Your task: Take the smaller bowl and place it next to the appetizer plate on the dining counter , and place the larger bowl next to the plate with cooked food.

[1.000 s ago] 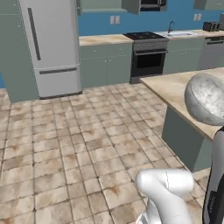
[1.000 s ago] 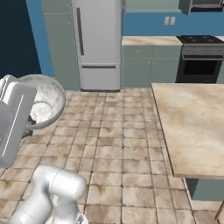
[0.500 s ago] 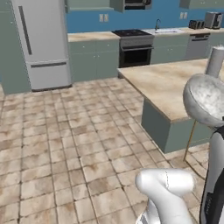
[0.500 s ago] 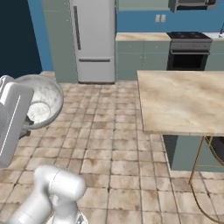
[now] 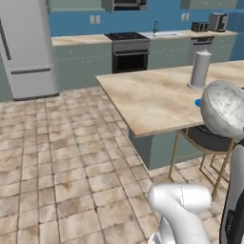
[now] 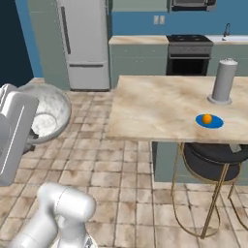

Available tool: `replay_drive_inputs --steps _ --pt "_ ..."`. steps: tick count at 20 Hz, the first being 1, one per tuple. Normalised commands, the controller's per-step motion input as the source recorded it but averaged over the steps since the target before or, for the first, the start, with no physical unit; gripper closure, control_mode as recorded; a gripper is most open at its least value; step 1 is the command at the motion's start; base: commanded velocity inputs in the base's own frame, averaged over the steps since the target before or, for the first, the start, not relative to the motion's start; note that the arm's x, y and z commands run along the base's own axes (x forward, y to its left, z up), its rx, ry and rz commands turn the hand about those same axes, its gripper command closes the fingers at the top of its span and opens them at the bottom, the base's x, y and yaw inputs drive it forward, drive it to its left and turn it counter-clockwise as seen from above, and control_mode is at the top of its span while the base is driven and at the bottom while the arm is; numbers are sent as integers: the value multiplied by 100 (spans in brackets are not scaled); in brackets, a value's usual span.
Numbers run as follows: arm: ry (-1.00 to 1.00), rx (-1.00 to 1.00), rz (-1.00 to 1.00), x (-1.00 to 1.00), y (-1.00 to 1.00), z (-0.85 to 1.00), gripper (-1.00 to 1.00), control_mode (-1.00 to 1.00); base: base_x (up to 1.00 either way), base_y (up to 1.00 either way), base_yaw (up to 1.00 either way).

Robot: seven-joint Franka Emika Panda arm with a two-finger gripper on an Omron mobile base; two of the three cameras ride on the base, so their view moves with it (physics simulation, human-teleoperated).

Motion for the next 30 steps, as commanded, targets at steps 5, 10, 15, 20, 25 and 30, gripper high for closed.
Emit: replay_drive_inputs --steps 5,10,15,20,25,30 --pt "0 0 0 0 0 0 100 100 24 -100 3" --pt "0 0 0 0 0 0 100 100 8 -100 4" --pt "0 0 0 0 0 0 100 100 55 -100 15" --pt "0 0 0 0 0 0 100 100 61 -100 18" --pt "0 0 0 0 0 0 100 100 74 -75 15" --pt "0 0 0 0 0 0 100 100 100 -4 12"
